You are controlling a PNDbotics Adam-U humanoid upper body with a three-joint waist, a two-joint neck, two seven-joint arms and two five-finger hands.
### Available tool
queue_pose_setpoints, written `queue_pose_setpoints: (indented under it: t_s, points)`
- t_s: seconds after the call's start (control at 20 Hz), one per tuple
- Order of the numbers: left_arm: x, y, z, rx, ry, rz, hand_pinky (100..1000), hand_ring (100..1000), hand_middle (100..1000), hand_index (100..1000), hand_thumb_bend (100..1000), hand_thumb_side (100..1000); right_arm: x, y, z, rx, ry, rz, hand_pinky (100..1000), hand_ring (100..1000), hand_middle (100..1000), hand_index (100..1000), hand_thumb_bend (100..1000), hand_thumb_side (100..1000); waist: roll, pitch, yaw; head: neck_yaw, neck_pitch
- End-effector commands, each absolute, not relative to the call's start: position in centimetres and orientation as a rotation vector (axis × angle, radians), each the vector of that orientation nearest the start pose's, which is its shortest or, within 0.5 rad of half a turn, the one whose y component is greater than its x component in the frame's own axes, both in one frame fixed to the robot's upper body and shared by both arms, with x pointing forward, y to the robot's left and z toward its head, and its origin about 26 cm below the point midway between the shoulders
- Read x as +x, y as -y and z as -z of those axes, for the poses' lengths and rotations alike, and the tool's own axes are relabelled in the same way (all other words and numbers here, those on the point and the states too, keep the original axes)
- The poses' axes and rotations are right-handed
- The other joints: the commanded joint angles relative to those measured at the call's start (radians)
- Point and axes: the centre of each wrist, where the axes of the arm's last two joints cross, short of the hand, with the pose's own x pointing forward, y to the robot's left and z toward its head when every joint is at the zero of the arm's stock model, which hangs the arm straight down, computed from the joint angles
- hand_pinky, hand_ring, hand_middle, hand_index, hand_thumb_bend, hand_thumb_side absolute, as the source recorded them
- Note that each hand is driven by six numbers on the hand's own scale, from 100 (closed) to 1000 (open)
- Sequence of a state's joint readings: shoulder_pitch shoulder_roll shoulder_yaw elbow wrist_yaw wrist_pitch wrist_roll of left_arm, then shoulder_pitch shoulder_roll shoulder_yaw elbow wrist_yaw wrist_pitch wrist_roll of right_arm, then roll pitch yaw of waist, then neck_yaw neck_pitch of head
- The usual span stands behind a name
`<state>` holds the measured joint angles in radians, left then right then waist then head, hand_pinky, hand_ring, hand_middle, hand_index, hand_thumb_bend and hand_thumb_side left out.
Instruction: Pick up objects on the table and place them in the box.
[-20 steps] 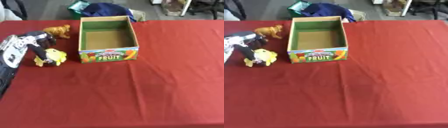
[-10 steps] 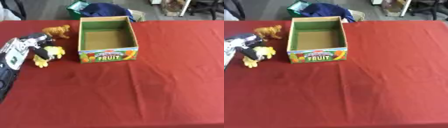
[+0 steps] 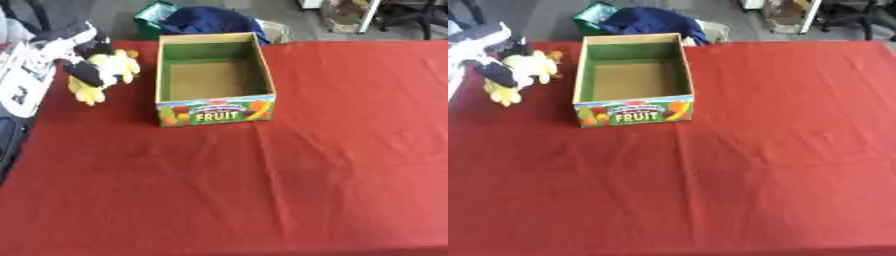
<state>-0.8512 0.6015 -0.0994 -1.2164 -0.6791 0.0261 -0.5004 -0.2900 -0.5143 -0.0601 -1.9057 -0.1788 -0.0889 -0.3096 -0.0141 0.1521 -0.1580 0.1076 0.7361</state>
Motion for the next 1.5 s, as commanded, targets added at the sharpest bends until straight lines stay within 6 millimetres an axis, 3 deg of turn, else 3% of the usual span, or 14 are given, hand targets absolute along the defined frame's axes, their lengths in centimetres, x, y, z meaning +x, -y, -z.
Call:
queue_pose_setpoints:
  t_s: [0.05,0.3,0.55,0.9,1.0,1.2,1.25,1.35,1.5]
  points:
    - [43.8,-30.2,-29.1,0.932,1.528,1.289,456,338,301,489,379,100,30.9,31.3,-21.4,-0.337,2.334,-0.069,563,606,637,795,347,293,0.003,-0.016,-0.008,0.012,-0.014]
    - [45.6,-26.6,-29.9,0.97,1.633,1.259,451,340,304,491,396,100,31.1,30.7,-22.0,-0.303,2.355,-0.089,563,606,637,795,348,293,0.01,0.001,-0.045,0.03,-0.04]
    - [47.4,-24.3,-28.7,1.027,1.62,1.273,478,372,334,518,407,100,31.2,30.2,-22.6,-0.278,2.375,-0.104,563,605,636,795,350,293,0.014,0.022,-0.083,0.046,-0.063]
    - [49.0,-23.0,-25.8,1.084,1.508,1.333,544,467,444,599,462,100,31.3,29.8,-22.8,-0.255,2.383,-0.109,563,604,635,794,352,293,0.017,0.038,-0.11,0.056,-0.077]
    - [49.1,-23.0,-25.1,1.08,1.474,1.354,581,522,504,660,552,100,31.3,29.9,-22.8,-0.255,2.384,-0.107,563,604,635,794,352,292,0.018,0.04,-0.112,0.056,-0.077]
    - [49.2,-23.1,-24.8,1.073,1.453,1.368,581,522,504,660,552,100,31.3,29.9,-22.8,-0.255,2.384,-0.105,563,604,635,794,352,292,0.018,0.04,-0.112,0.055,-0.078]
    - [49.2,-23.1,-24.8,1.073,1.452,1.369,659,664,662,734,886,221,31.3,29.9,-22.8,-0.255,2.384,-0.105,564,602,632,793,352,292,0.018,0.04,-0.112,0.055,-0.078]
    - [48.9,-23.9,-24.7,1.07,1.472,1.365,663,679,683,743,938,304,31.3,30.1,-22.5,-0.265,2.375,-0.095,564,602,632,793,352,292,0.019,0.038,-0.103,0.046,-0.084]
    - [48.1,-25.1,-25.5,1.079,1.545,1.364,675,700,713,755,969,356,31.3,30.3,-22.3,-0.277,2.369,-0.087,565,603,632,793,352,293,0.021,0.033,-0.09,0.033,-0.085]
